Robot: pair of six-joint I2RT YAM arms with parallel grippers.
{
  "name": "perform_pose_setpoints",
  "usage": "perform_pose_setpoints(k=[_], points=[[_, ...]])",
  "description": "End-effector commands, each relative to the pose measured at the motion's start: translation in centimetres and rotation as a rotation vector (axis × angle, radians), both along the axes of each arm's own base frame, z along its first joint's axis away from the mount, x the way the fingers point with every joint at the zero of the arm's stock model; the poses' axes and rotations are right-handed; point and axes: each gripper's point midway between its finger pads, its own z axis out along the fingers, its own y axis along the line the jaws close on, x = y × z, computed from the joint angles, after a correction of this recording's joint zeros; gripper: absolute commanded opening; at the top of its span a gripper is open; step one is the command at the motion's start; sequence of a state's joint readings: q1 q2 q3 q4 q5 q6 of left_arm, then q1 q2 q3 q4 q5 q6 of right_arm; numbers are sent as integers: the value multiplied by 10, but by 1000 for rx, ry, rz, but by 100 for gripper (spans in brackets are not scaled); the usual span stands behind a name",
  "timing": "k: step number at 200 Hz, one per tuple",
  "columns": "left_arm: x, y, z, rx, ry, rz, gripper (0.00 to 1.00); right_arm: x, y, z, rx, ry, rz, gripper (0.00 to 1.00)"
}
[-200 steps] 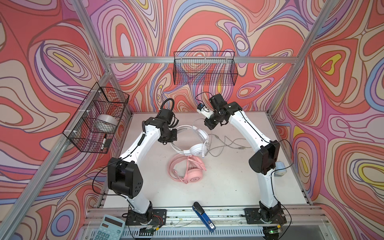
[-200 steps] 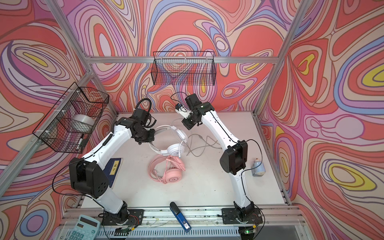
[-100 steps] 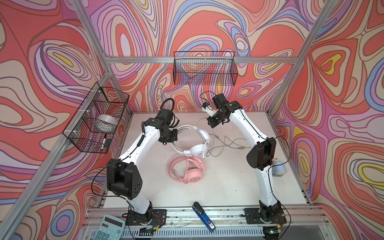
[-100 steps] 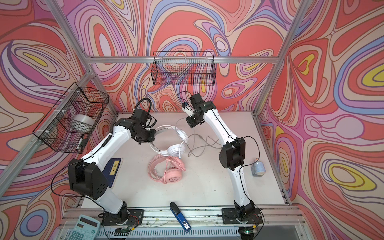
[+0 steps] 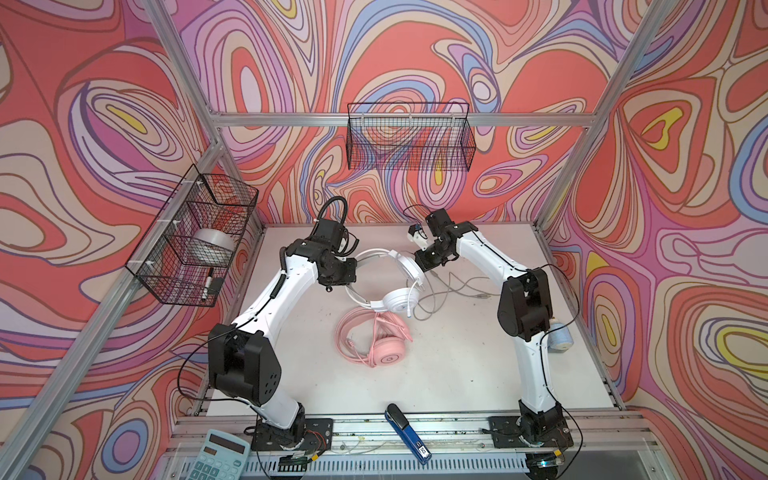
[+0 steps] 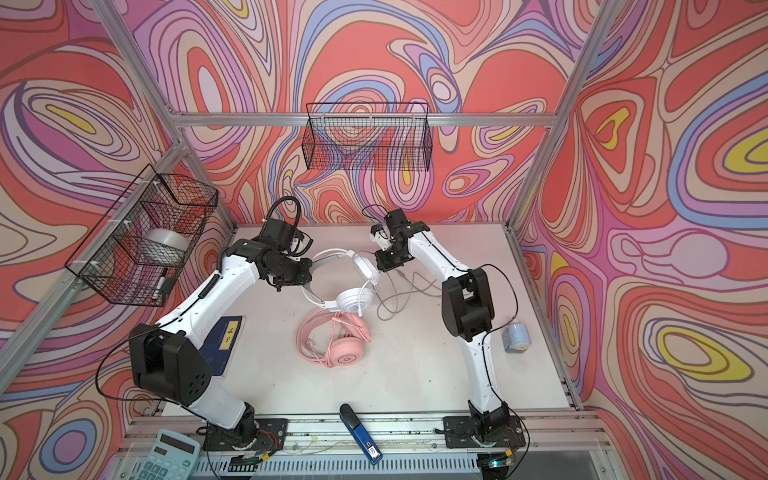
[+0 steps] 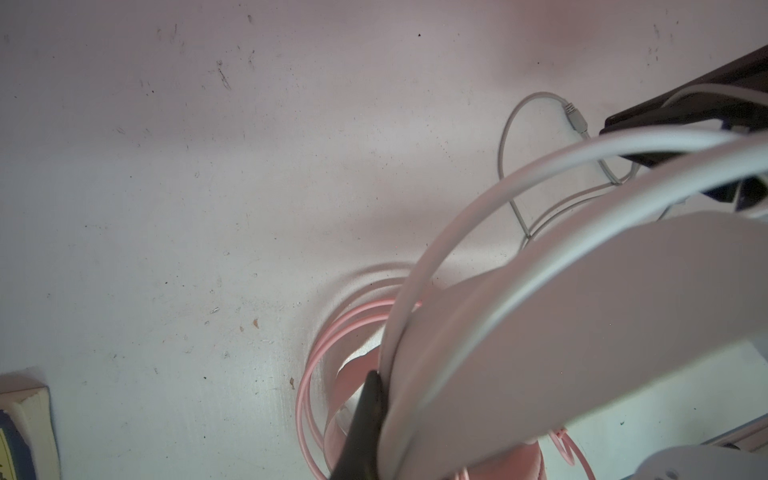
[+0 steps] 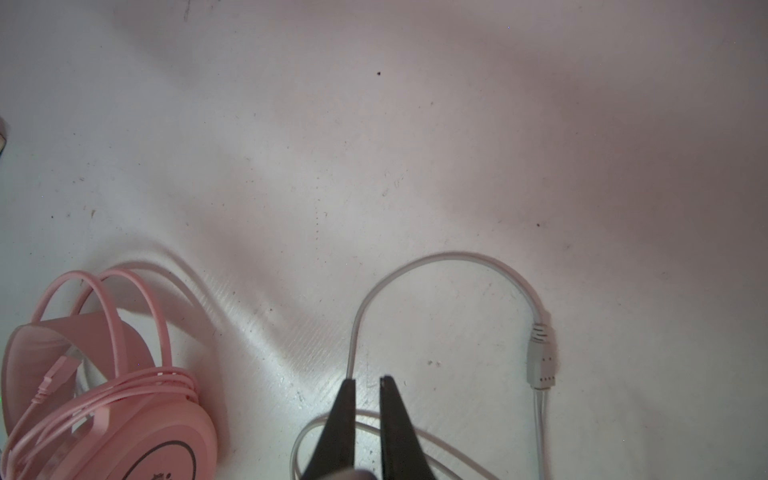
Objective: Wrap the headphones
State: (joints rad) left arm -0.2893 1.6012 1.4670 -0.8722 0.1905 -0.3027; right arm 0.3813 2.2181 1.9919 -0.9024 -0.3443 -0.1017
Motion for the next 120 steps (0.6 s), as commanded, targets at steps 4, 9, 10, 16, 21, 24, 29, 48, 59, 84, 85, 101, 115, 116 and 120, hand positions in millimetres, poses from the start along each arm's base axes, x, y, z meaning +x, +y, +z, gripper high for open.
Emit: perform_pose_setpoints(k=[4, 9, 10, 16, 21, 24, 29, 48, 59, 84, 85, 101, 115, 116, 120], points=[[-2, -9, 25, -75, -68, -4, 0, 6, -1, 31, 144, -53, -57, 24], [-2, -10, 25, -77, -69, -3, 0, 5, -2, 30, 155, -53, -61, 26], [-2, -10, 25, -77, -69, -3, 0, 5, -1, 31, 158, -56, -62, 27], [-2, -9, 26, -79, -72, 3, 0, 2, -3, 28, 165, -54, -68, 30], [-2, -9, 27, -84, -74, 4, 0, 0, -4, 26, 173, -54, -72, 32], [-1, -10, 27, -86, -75, 6, 0, -1, -5, 25, 178, -54, -76, 32], [-1, -10, 28, -92, -78, 9, 0, -3, -6, 24, 188, -51, -78, 33], [1, -11, 31, -108, -86, 22, 0, -11, -11, 20, 210, -43, -95, 36], [1, -12, 34, -119, -90, 25, 0, -15, -14, 17, 219, -43, -105, 38], [2, -13, 34, -137, -89, 45, 0, -27, -17, 9, 241, -25, -117, 39], [2, -13, 34, -138, -88, 46, 0, -27, -17, 8, 241, -23, -117, 39], [2, -13, 35, -148, -87, 60, 0, -35, -18, 2, 252, -9, -127, 40], [2, -11, 35, -148, -87, 81, 0, -41, -19, -3, 263, -3, -137, 41], [2, -11, 35, -148, -87, 82, 0, -42, -19, -4, 264, -2, -138, 41], [2, -10, 36, -148, -89, 87, 0, -44, -19, -6, 268, -1, -140, 42]])
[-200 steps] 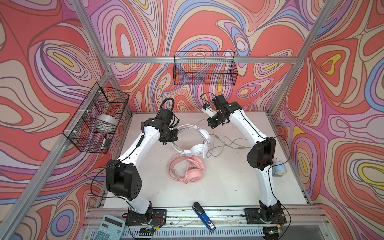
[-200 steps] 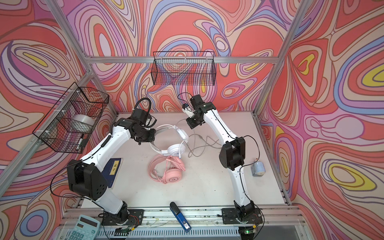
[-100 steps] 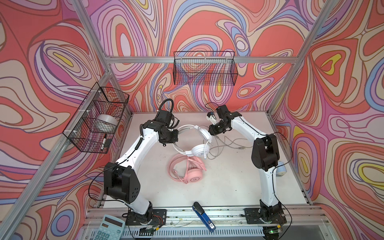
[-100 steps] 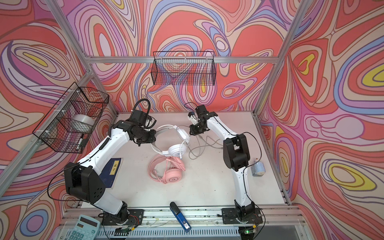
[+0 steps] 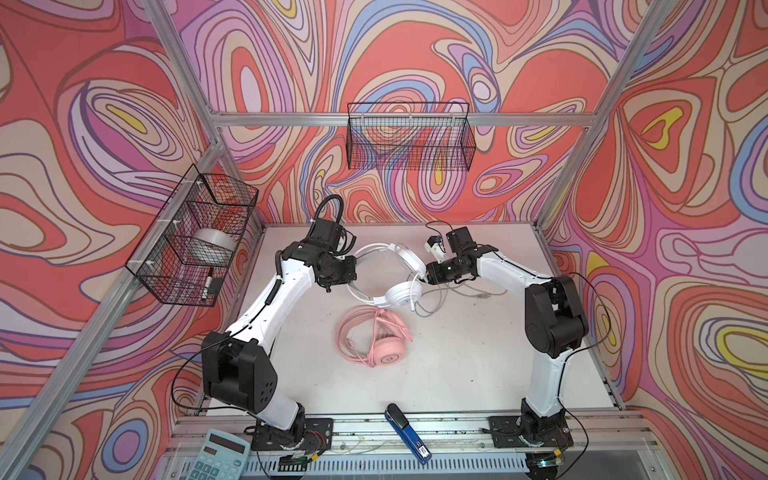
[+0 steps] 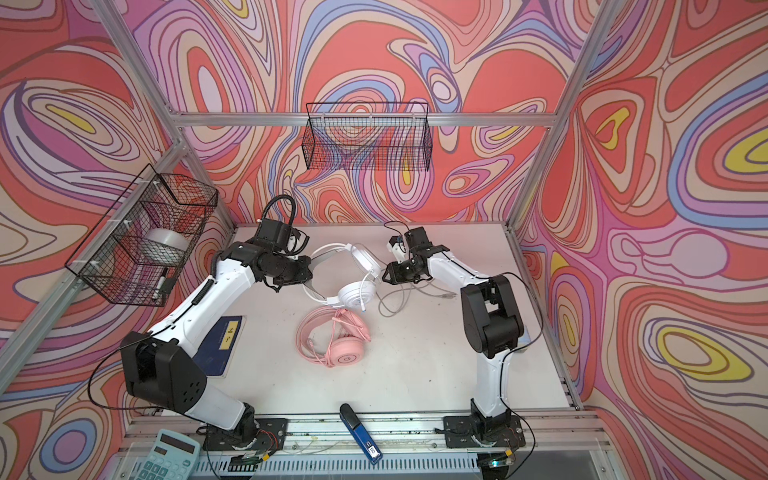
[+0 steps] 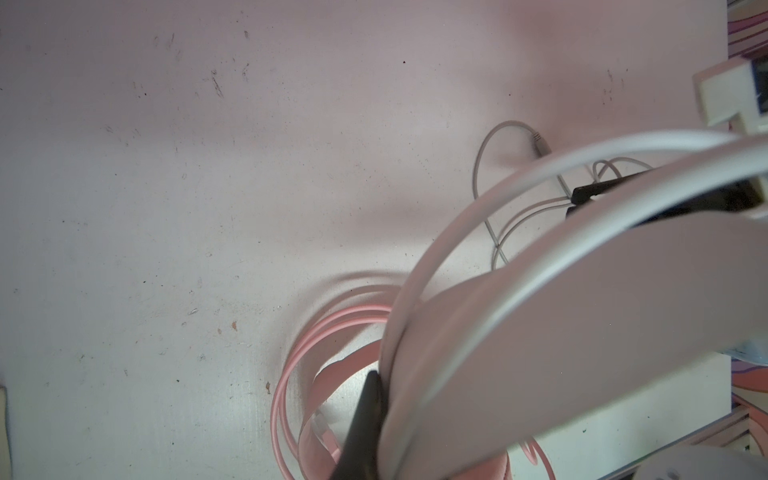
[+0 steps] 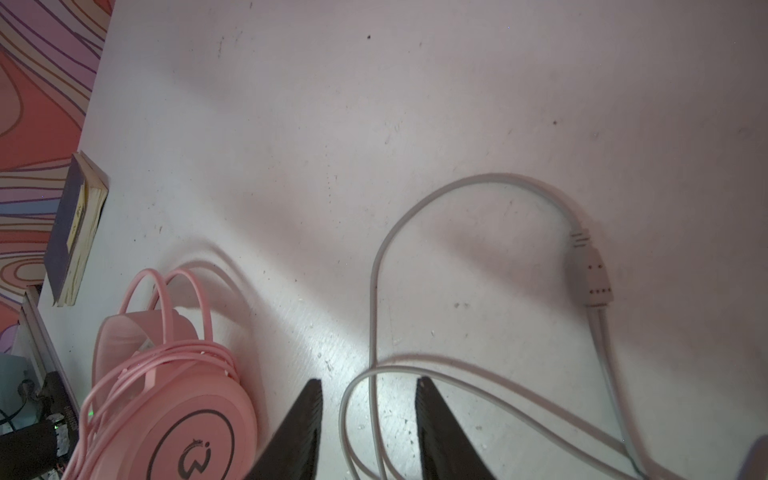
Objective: Wrap the headphones
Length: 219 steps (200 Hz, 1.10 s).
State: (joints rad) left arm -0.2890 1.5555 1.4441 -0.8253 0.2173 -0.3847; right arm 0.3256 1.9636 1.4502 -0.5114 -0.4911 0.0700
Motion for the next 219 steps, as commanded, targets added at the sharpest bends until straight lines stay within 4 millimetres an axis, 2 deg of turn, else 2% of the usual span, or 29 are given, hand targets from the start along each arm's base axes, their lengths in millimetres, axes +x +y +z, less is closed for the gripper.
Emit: perform_pose_setpoints(k=[1, 53, 83, 158, 219], points=[[2, -5, 22, -71, -54, 31, 0, -1, 2, 13, 64, -42, -21, 42], [8, -1, 39, -134, -86, 90, 0, -24, -4, -5, 97, -9, -57, 42], [9, 0, 44, -154, -92, 112, 0, -33, -5, -9, 122, 0, -78, 42], [11, -1, 44, -186, -85, 137, 0, -27, 7, -20, 185, 6, -105, 40], [15, 6, 43, -183, -87, 194, 0, -38, 7, -34, 163, 35, -111, 41]])
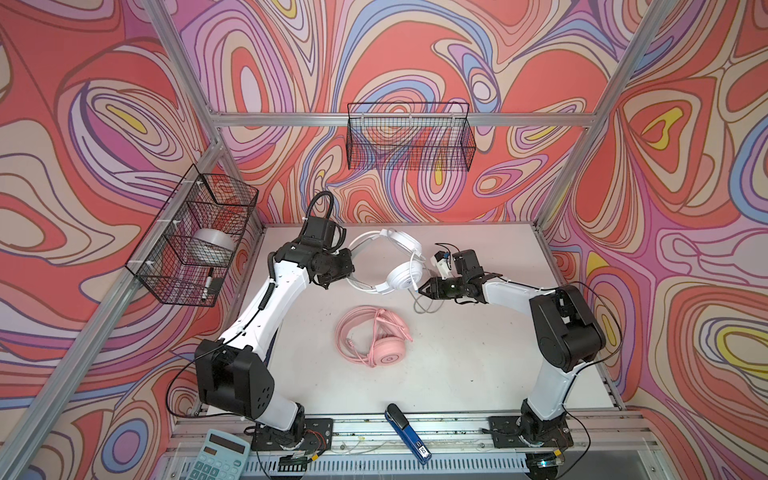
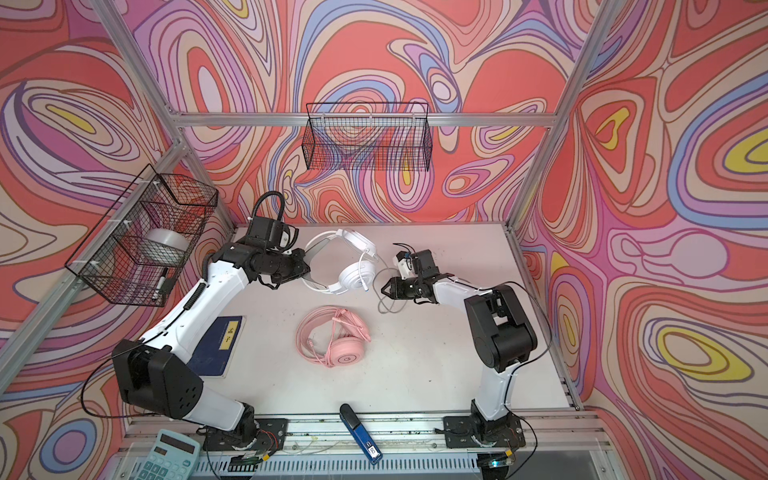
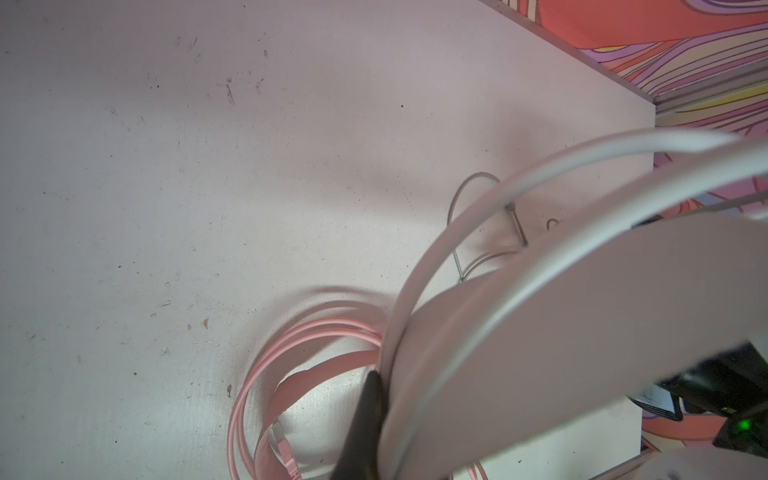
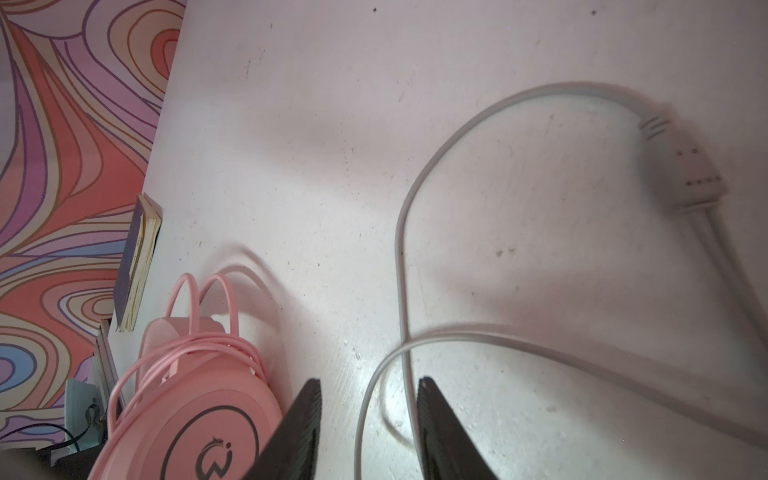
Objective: Wrap the headphones
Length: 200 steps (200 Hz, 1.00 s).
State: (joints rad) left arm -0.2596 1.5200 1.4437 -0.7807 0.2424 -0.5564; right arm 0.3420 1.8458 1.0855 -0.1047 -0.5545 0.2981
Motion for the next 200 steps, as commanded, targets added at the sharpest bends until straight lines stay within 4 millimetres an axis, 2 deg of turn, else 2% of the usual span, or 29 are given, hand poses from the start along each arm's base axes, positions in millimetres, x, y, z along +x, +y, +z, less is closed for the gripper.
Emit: perform_pose_setpoints(k=[1, 79, 110, 139, 176, 185, 188, 200], points=[[7, 1, 23, -54, -74, 44, 0, -5, 0, -13, -8, 25, -2, 41], [9, 5, 20, -76, -58, 90, 0, -15, 0, -29, -20, 33, -57, 38], [9, 6, 16, -82, -47, 101, 0, -16, 2, -26, -10, -1, -65, 33], [8, 10, 13, -79, -33, 127, 0, -17, 6, -21, -18, -43, -48, 25], [8, 16, 9, -78, -15, 166, 0, -23, 11, -10, -52, -89, 4, 5], [8, 18, 9, -74, -13, 180, 0, -27, 9, -14, -80, -80, 16, 3], [8, 19, 8, -74, -12, 185, 0, -28, 10, -4, -78, -104, 21, 3], [8, 21, 9, -70, -15, 201, 0, -33, 9, -1, -103, -109, 43, 1]])
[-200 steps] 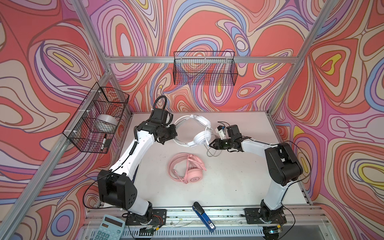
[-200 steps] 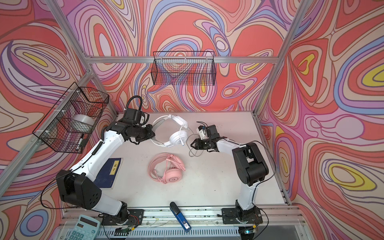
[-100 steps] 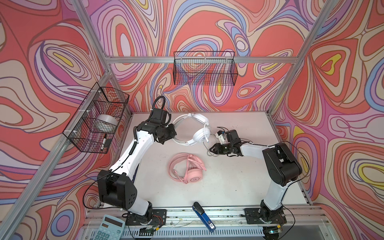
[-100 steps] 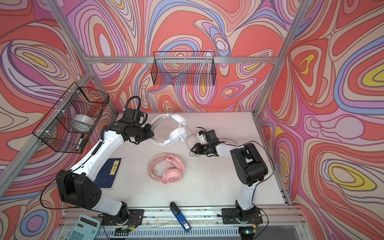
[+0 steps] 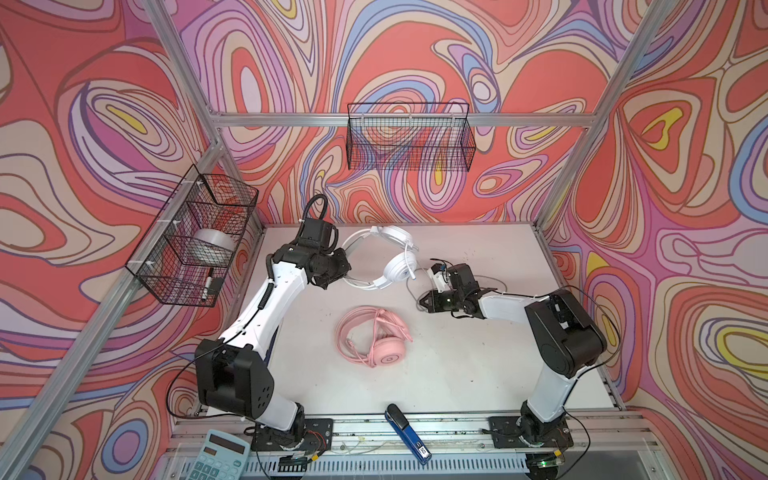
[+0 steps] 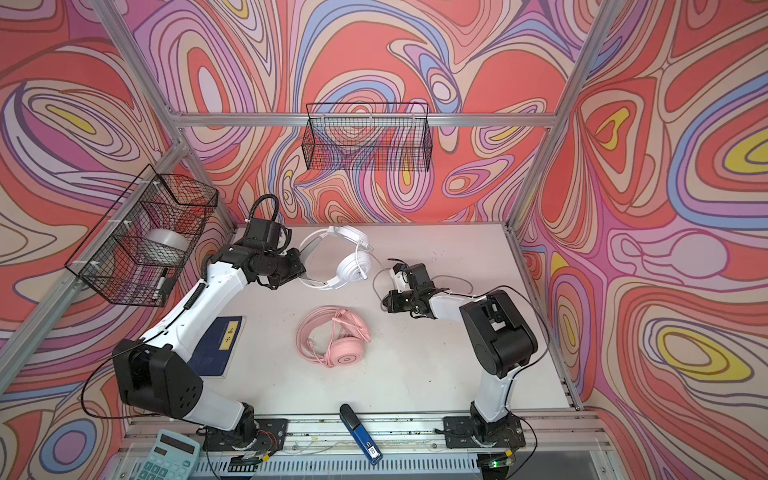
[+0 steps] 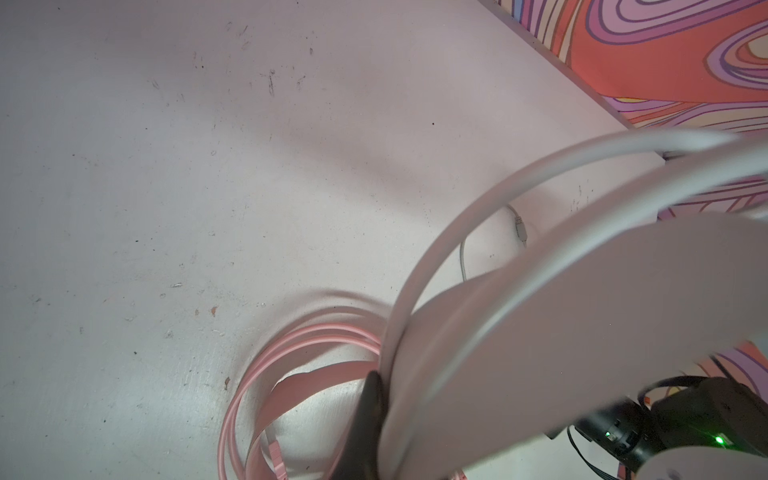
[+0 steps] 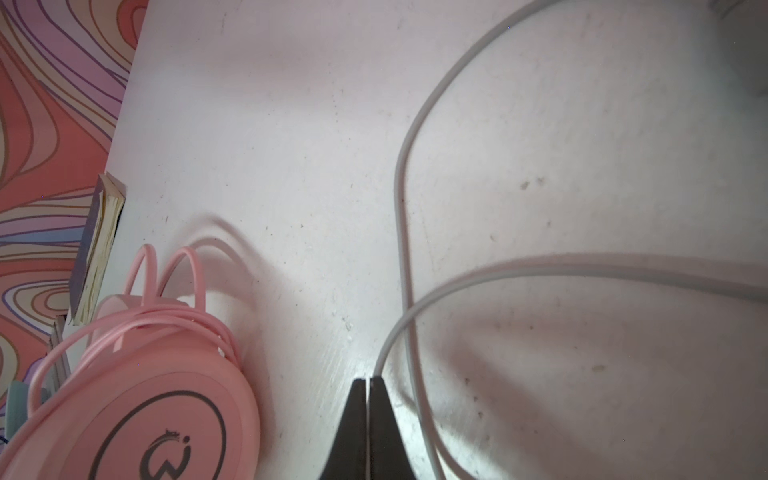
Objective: Wrap the headphones
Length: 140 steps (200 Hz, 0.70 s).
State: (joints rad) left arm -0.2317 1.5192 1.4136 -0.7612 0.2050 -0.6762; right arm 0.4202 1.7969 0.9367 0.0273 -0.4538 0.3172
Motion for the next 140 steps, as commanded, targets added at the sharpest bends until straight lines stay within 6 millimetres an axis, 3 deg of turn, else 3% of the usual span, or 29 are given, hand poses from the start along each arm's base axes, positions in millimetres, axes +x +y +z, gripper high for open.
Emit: perform_pose_setpoints(k=[1, 75, 140], points=[[3, 4, 18, -35, -57, 59, 0, -7, -1, 18, -55, -61, 46, 1], [10, 17, 22, -36, -82, 174, 0, -61, -1, 24, -289, -58, 258, 0], [14, 38, 20, -10, -100, 297, 0, -85, 8, 59, -341, -217, 354, 0]])
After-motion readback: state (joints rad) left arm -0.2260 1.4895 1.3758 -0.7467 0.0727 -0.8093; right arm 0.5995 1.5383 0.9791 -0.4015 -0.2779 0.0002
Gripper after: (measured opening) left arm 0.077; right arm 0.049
